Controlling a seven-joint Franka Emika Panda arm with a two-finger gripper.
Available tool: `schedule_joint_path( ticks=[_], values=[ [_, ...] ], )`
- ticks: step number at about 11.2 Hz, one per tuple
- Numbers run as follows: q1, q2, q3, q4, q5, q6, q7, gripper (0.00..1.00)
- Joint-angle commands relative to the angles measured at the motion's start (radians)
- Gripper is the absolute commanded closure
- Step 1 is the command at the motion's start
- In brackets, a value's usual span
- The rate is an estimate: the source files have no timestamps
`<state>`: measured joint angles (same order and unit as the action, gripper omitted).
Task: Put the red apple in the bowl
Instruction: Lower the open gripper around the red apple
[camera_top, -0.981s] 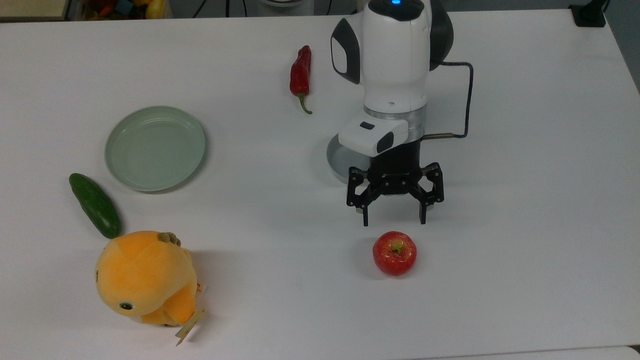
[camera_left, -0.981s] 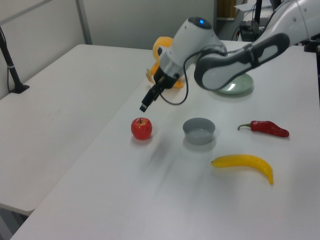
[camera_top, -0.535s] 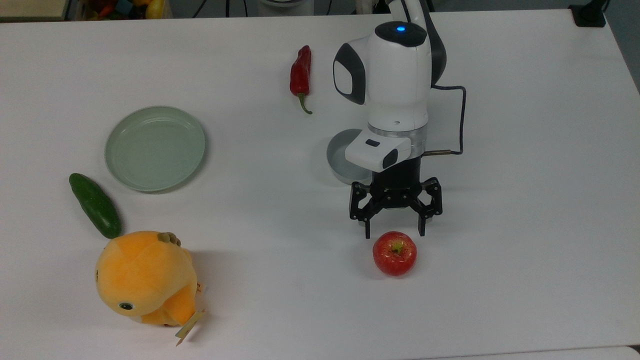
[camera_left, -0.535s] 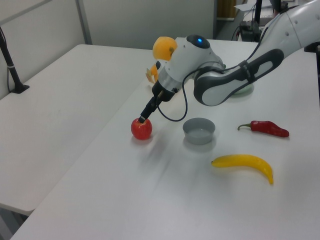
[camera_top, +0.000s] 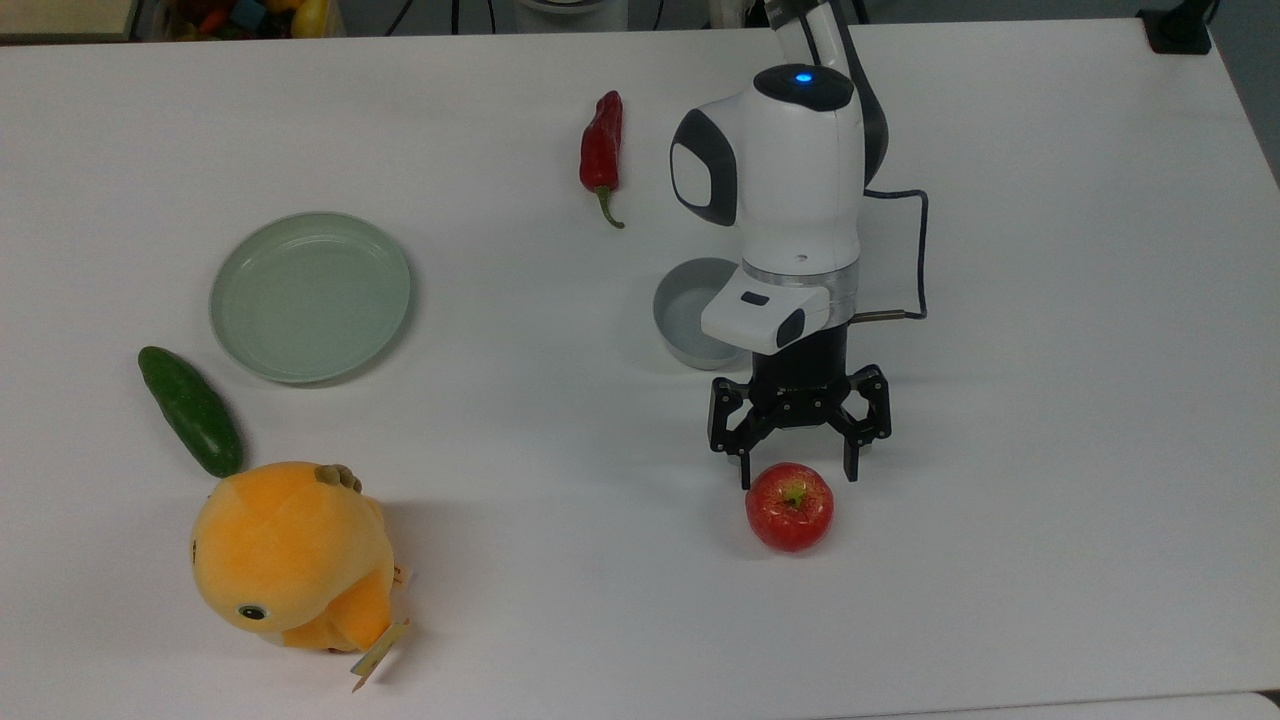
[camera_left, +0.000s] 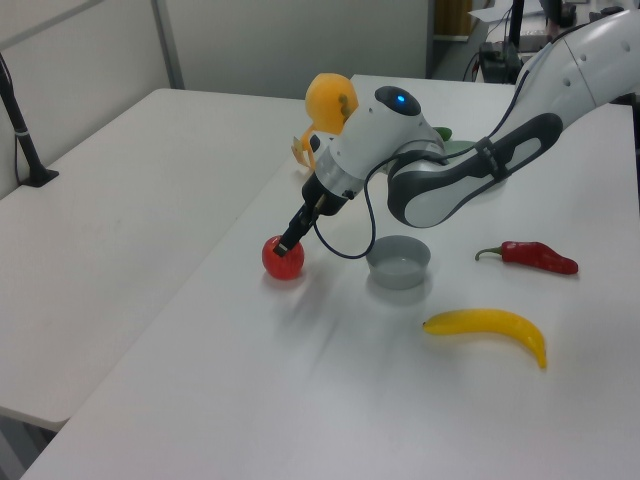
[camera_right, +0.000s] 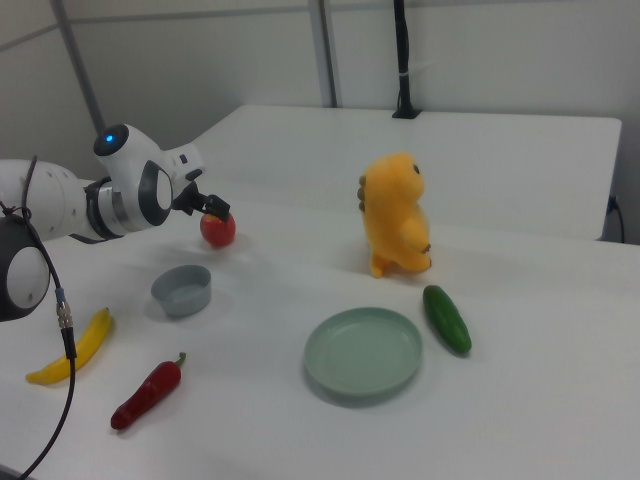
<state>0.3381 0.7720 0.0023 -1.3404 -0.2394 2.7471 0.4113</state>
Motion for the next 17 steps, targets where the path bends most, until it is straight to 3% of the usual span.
schedule_joint_path(
  ticks=[1, 13, 14, 16, 17],
  values=[
    [0.012, 0.033, -0.008, 0.023, -0.063, 0.046, 0.032, 0.0],
    [0.001, 0.096, -0.019, 0.078, -0.172, 0.095, 0.034, 0.0],
    [0.001, 0.108, -0.019, 0.083, -0.182, 0.095, 0.034, 0.04],
    [0.001, 0.109, -0.018, 0.081, -0.192, 0.095, 0.034, 0.28],
    [0.002, 0.109, -0.018, 0.08, -0.193, 0.095, 0.034, 0.44]
  ],
)
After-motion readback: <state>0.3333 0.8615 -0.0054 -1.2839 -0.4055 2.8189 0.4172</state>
